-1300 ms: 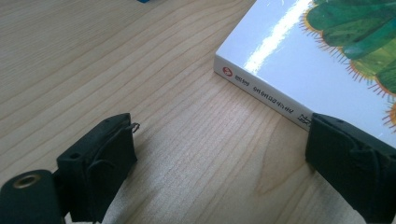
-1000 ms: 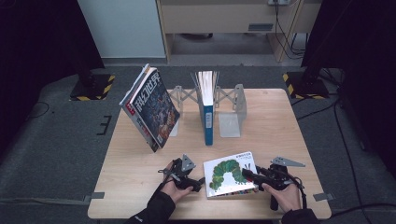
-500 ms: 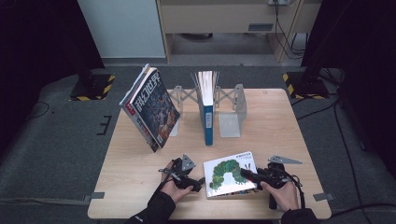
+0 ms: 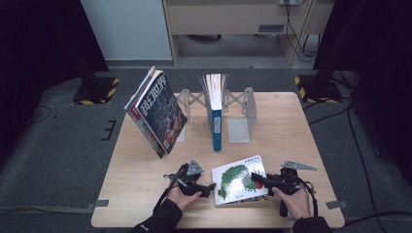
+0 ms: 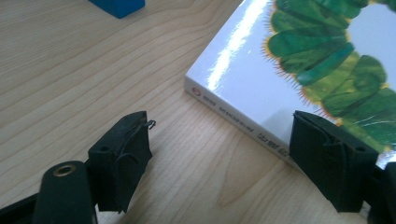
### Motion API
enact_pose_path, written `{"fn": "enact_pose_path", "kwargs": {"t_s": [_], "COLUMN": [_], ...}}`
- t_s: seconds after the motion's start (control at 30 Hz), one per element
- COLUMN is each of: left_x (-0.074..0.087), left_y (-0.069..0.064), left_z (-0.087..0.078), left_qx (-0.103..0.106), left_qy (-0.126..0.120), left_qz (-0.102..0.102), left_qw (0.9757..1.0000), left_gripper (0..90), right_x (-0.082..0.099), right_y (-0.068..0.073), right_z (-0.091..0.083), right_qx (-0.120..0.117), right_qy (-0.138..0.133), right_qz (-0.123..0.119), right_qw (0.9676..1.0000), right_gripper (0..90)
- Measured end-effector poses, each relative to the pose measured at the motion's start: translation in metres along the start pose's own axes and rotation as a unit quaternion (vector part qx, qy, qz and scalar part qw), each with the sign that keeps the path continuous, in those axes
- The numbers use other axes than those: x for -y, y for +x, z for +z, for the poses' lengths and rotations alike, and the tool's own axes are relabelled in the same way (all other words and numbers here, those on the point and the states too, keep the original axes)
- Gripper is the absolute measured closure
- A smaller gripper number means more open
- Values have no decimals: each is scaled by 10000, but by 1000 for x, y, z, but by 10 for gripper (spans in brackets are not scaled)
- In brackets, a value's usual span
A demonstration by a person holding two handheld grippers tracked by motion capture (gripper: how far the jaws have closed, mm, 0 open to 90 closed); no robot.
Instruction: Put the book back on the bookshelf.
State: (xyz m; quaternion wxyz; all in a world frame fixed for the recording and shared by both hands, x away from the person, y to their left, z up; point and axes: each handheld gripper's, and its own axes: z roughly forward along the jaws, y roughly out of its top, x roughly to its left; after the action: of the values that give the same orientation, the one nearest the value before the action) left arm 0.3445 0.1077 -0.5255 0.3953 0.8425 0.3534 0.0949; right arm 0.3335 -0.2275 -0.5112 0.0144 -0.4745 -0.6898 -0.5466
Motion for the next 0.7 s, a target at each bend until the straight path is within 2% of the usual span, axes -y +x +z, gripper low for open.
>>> {"fn": "enact_pose_path", "kwargs": {"t_s": [0.23,0.3,0.4,0.5,0.57,0.7], "left_x": [-2,-2,-2,-2,-2,-1], "left_y": [-3,-5,-8,-10,-12,-13], "left_z": [-1,0,2,4,5,8], "left_qx": [289,411,455,634,688,892], "left_qy": [-204,-221,-163,-208,-241,-246], "left_qz": [-111,-140,-92,-151,-109,-248], "left_qw": [9993,9988,9988,9977,9973,9954], "left_gripper": [212,209,206,198,198,164], "right_x": [-2,-3,-4,-6,-7,-9], "right_y": [2,2,3,5,6,7], "right_z": [-1,-2,-3,-4,-5,-7], "right_qx": [-77,-111,-183,-266,-298,-364], "right_qy": [-117,-148,-205,-233,-253,-291], "right_qz": [-16,-25,-37,-62,-113,-192], "right_qw": [9999,9998,9996,9994,9992,9987], "right_gripper": [762,772,788,801,807,816]}}
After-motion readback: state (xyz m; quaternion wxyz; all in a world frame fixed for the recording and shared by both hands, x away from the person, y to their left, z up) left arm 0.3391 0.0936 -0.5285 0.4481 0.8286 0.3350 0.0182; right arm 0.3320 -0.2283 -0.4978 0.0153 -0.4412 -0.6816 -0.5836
